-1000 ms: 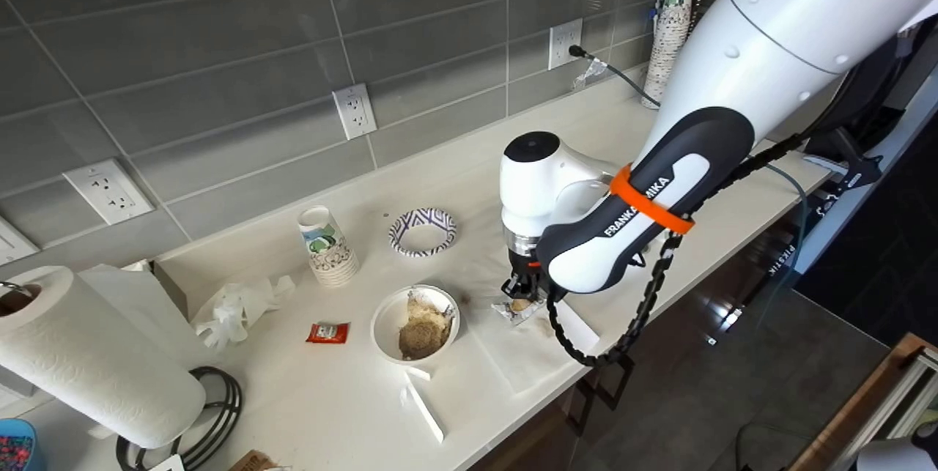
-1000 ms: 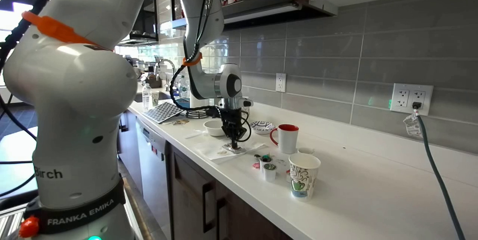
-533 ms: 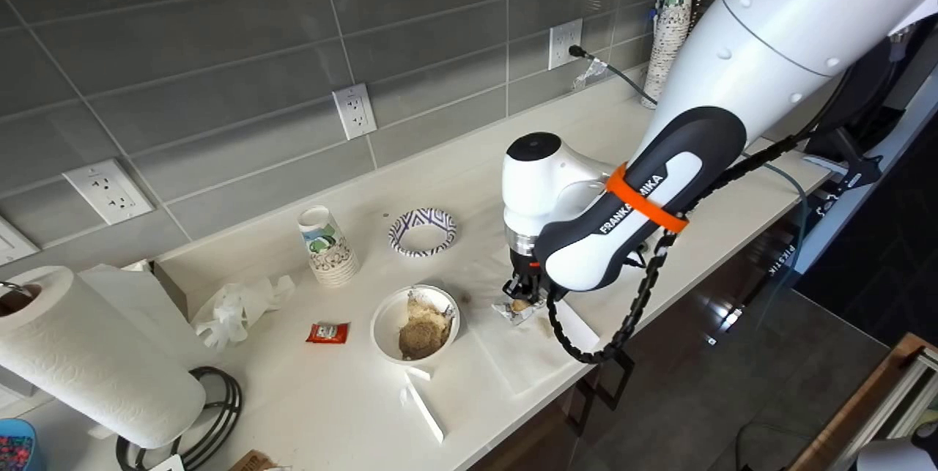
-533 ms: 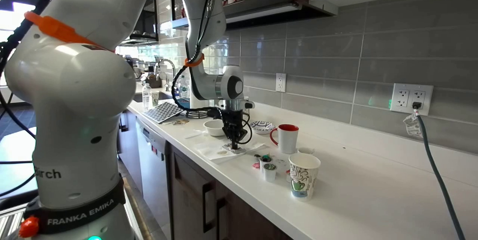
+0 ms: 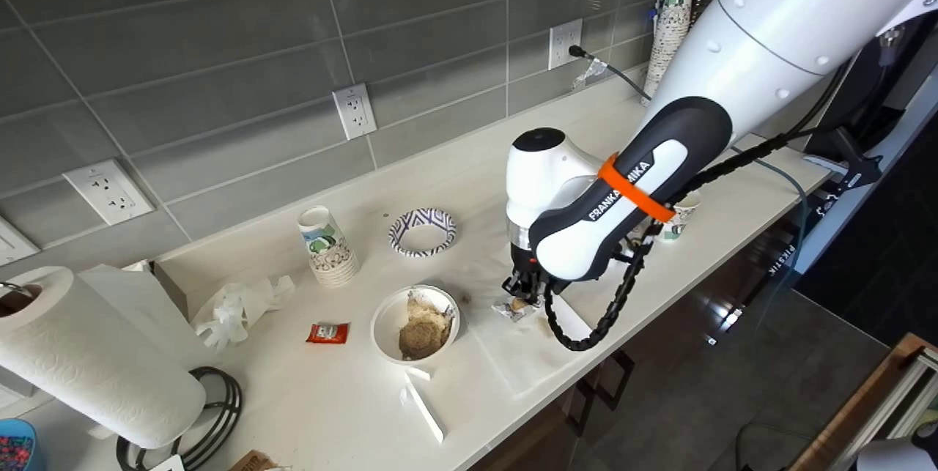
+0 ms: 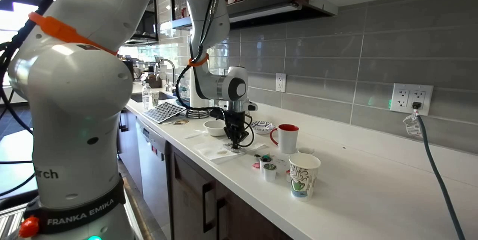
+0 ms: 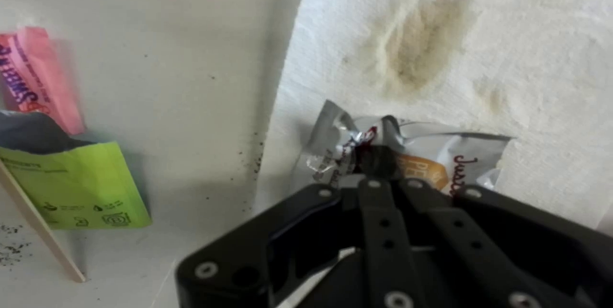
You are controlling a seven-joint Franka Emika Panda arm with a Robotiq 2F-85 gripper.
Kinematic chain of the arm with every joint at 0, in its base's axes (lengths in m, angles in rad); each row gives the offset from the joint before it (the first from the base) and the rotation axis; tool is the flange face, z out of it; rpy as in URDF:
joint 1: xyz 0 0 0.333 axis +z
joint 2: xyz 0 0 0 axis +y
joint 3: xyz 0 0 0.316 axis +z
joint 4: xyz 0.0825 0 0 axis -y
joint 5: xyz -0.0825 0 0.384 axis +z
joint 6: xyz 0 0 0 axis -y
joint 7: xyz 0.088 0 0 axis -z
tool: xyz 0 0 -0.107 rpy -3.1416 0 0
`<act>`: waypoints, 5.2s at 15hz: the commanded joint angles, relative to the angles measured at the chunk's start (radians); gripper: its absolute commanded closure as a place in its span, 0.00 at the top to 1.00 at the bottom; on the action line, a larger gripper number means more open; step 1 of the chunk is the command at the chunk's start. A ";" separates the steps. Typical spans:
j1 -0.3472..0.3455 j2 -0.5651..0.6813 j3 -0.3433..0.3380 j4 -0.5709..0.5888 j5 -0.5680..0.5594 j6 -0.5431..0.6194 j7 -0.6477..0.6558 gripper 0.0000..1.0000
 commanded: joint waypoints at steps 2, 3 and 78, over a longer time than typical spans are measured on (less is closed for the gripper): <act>-0.013 0.074 0.019 0.033 0.035 0.010 -0.030 0.00; -0.003 0.053 0.015 0.030 0.026 -0.004 -0.021 0.00; 0.028 0.000 0.064 0.051 0.023 -0.120 -0.102 0.00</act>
